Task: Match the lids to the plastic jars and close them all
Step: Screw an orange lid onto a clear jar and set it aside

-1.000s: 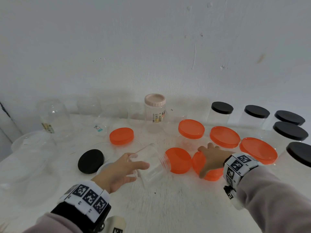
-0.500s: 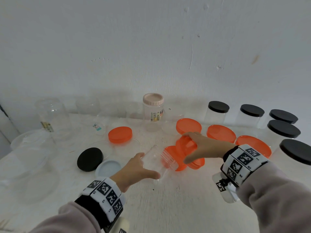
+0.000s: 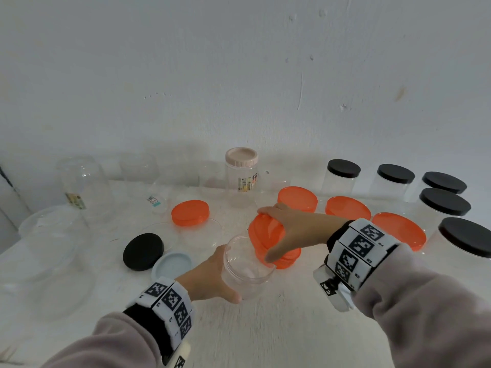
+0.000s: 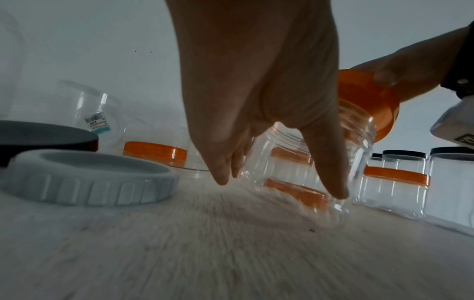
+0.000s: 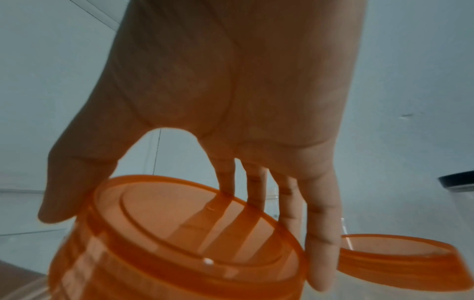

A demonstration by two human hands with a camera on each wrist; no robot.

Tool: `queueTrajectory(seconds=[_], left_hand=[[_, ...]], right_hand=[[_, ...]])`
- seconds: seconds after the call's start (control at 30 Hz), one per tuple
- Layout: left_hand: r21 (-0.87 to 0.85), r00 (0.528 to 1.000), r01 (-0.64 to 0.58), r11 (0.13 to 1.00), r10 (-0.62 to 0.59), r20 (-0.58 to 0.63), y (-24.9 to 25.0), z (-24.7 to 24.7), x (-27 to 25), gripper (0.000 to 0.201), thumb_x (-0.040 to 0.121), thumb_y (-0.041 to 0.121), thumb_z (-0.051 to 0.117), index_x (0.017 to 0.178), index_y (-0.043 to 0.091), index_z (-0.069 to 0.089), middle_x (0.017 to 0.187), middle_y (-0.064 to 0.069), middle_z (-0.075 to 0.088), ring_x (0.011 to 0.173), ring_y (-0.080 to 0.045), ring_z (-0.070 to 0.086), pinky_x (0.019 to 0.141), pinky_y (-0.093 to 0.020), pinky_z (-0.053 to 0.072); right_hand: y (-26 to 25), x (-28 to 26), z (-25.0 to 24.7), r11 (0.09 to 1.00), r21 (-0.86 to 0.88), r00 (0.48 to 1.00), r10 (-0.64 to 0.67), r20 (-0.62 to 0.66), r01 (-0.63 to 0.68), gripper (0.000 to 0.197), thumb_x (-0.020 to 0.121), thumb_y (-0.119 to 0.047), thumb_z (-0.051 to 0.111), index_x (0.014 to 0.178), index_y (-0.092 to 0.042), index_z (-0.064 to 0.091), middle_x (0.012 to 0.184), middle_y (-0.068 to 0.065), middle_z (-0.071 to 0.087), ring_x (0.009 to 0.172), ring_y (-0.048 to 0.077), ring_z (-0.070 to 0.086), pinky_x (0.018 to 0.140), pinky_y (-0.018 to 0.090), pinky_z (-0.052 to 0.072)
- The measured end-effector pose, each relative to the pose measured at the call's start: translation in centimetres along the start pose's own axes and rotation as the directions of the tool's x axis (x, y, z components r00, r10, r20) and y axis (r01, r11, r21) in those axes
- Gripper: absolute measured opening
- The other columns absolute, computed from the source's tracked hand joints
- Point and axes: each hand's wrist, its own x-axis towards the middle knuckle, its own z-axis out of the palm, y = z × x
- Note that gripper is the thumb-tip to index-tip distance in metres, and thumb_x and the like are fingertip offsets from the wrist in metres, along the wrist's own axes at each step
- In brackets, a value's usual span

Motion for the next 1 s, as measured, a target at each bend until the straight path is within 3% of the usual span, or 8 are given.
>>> queueTrajectory(seconds=[0.07,0.2,0.33,0.47,0.57,0.67,0.8,1.0], left_hand=[[-0.054,0.999,-0.049,0.997,0.049,0.002,0.4,0.2,0.1,0.085,0.064,0.009,0.083,0.121,0.041,0.029,0.117,0.026,0.036,0.096,0.035,0.038,0.078,0.003,0.039],[-0.139,0.994,-0.108,0.984,0.104,-0.039,0.6,0.3,0.0,0.065,0.064,0.009,0.081,0.104,0.038,0.039,0.107,0.019,0.053,0.090,0.026,0.050,0.078,-0.003,0.045],[-0.163,0.993,-0.114,0.980,0.114,-0.007,0.0,0.4,0.1,0.070,0.073,0.001,0.079,0.113,0.039,0.035,0.112,0.045,0.051,0.105,0.026,0.045,0.080,0.001,0.040],[-0.164,0.997,-0.035,0.986,0.024,-0.068,-1.0,0.6,0.2,0.095,0.063,0.027,0.086,0.133,0.037,0.024,0.137,0.015,0.041,0.129,-0.003,0.042,0.106,-0.029,0.041],[-0.169,0.997,0.002,0.986,-0.016,-0.079,-1.3,0.7,0.3,0.109,0.060,0.031,0.087,0.144,0.026,0.017,0.141,0.009,0.040,0.131,-0.010,0.041,0.109,-0.041,0.039],[-0.186,0.995,0.013,0.983,-0.030,-0.090,-1.7,0.9,0.4,0.101,0.065,0.025,0.087,0.139,0.032,0.020,0.137,0.014,0.042,0.127,-0.005,0.044,0.105,-0.032,0.042],[-0.170,0.991,0.018,0.985,-0.040,-0.131,-1.9,1.2,0.5,0.095,0.067,0.025,0.088,0.134,0.037,0.021,0.128,0.020,0.046,0.115,0.005,0.046,0.086,-0.012,0.042],[-0.156,0.985,0.036,0.987,-0.062,-0.161,-2.0,1.2,0.5,0.097,0.064,0.028,0.088,0.135,0.035,0.023,0.125,0.018,0.049,0.113,0.002,0.049,0.085,-0.012,0.043]], right_hand=[[-0.9,0.3,0.1,0.999,-0.041,0.999,-0.028,0.015,0.029,0.111,0.063,-0.062,0.077,0.149,-0.044,0.009,0.145,-0.013,0.022,0.133,0.020,0.033,0.100,0.041,0.041],[-2.7,1.0,0.4,0.989,-0.134,0.997,-0.060,0.056,0.067,0.109,0.064,-0.063,0.077,0.149,-0.045,0.010,0.145,-0.012,0.023,0.133,0.021,0.031,0.093,0.038,0.038],[-4.1,1.8,0.6,0.969,-0.237,0.993,-0.053,0.107,0.077,0.108,0.065,-0.061,0.077,0.149,-0.045,0.011,0.145,-0.010,0.025,0.133,0.023,0.030,0.092,0.039,0.037],[-4.9,2.3,0.8,0.948,-0.309,0.990,-0.028,0.136,0.070,0.109,0.062,-0.062,0.079,0.148,-0.047,0.013,0.144,-0.011,0.026,0.133,0.023,0.033,0.092,0.041,0.040],[-5.3,2.7,1.0,0.939,-0.338,0.989,-0.016,0.146,0.065,0.110,0.062,-0.061,0.079,0.148,-0.048,0.012,0.144,-0.012,0.026,0.133,0.022,0.032,0.094,0.045,0.040],[-5.4,2.8,1.2,0.935,-0.349,0.988,-0.014,0.152,0.066,0.110,0.062,-0.059,0.080,0.148,-0.048,0.012,0.144,-0.012,0.025,0.134,0.021,0.030,0.095,0.046,0.041],[-5.2,2.9,1.5,0.937,-0.342,0.988,-0.017,0.157,0.070,0.110,0.062,-0.057,0.081,0.148,-0.047,0.012,0.144,-0.012,0.025,0.134,0.021,0.030,0.094,0.044,0.041],[-5.1,2.9,1.8,0.944,-0.321,0.987,-0.017,0.161,0.068,0.111,0.063,-0.058,0.081,0.149,-0.047,0.012,0.144,-0.012,0.025,0.134,0.021,0.028,0.096,0.046,0.041]])
